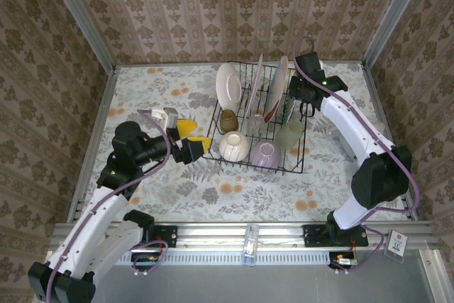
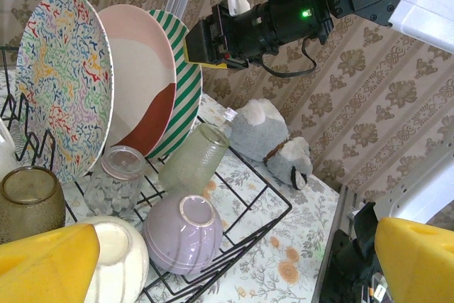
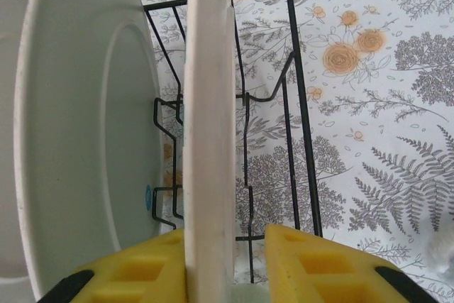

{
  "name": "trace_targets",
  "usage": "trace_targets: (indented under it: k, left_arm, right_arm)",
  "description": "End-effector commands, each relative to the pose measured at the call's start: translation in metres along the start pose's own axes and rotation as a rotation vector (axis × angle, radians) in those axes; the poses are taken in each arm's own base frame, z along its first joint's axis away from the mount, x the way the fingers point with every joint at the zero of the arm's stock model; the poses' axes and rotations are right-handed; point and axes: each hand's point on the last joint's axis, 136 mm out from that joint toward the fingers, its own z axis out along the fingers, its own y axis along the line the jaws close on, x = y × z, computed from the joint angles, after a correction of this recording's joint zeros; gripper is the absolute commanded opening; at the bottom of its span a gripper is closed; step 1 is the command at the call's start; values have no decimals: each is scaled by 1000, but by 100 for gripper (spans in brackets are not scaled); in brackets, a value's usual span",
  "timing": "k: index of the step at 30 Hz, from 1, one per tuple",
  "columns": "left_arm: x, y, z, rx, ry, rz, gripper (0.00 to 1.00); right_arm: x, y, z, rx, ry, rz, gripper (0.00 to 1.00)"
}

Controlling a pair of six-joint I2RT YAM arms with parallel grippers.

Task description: Unload the mixed dishes from the dish rack

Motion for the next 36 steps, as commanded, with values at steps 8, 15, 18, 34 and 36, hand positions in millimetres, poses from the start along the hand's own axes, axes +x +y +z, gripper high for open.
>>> trace_targets:
  k: [8,15,18,34,36]
  left_arm:
    - [-3,1,-2,-4,-17,13,100]
    - [-3,5,-2,-23,-17,10,100]
    - [-3,7,-2,-31,-18,7,100]
    - [-3,19,-1,-69,-16,-11,100]
    - [-3,21,-1,-80,-17,-14,100]
  right_arm:
    - [-11,3,3,-23,-68,48,4]
    - [-28,-9,-25,15,-177,59,0]
    - [-33,-16,-42,20,-220,74,0]
    - [-63,-53,-133,47,-450,129,0]
    - [-61,-55,-143,30,-465,135,0]
